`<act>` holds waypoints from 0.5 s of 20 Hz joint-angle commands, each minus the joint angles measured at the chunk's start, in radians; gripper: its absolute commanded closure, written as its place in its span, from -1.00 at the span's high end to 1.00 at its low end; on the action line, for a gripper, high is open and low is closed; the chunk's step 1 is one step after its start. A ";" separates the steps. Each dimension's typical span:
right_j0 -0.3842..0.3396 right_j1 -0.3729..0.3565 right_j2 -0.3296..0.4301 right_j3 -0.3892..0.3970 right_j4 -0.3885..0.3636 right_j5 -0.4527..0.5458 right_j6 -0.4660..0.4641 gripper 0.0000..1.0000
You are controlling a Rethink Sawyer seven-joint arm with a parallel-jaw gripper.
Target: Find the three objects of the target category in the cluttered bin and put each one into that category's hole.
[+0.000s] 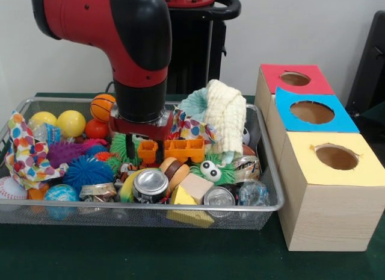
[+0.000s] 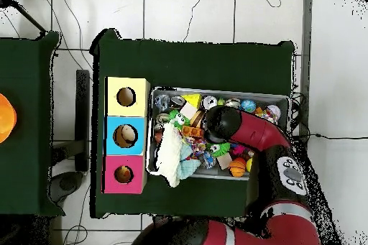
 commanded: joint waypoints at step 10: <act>-0.068 -0.072 0.041 0.006 0.023 0.127 0.057 1.00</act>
